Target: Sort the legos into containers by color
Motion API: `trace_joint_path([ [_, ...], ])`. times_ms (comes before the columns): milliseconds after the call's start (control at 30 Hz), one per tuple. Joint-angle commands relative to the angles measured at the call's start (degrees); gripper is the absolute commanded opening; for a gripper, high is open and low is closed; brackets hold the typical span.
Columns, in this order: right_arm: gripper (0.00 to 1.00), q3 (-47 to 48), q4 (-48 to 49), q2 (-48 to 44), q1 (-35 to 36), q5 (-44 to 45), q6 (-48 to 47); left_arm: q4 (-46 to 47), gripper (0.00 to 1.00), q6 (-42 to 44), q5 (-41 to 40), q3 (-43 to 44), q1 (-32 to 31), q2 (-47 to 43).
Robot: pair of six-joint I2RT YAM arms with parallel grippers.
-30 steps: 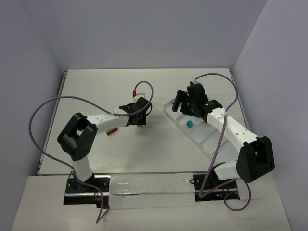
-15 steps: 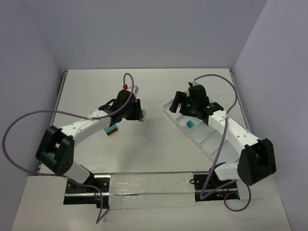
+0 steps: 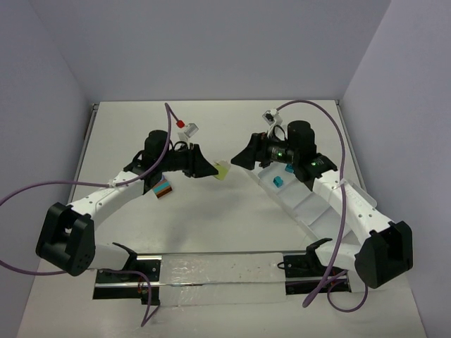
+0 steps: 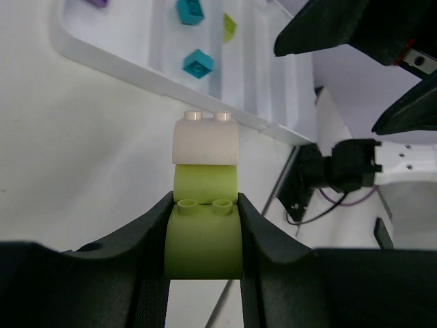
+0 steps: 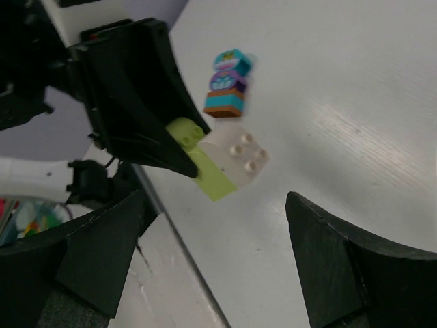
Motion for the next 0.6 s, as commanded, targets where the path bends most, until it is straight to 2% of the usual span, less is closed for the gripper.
trace_joint_path([
  [0, 0.91, -0.07, 6.45, -0.27, -0.34, -14.04, -0.47, 10.80, 0.00, -1.79, 10.45, -0.48, 0.33, -2.87],
  [200, 0.91, 1.37, 5.17, 2.52, -0.34, -15.29, -1.15, 13.30, 0.00, -2.74, 14.21, -0.45, 0.42, -3.98],
  [333, 0.89, 0.51, 8.45, 3.31, -0.34, -18.78, 0.52, 15.85, 0.00, -3.96, 16.70, -0.61, 0.60, -3.66],
  [533, 0.78, 0.22, 10.81, 3.49, -0.34, -22.54, 1.02, 17.30, 0.00, -4.74, 18.67, -0.27, 0.60, -3.28],
  [567, 0.72, 0.29, 11.16, 3.73, -0.34, -23.09, 1.19, 17.22, 0.00, -4.74, 18.92, -0.03, 0.60, -3.04],
])
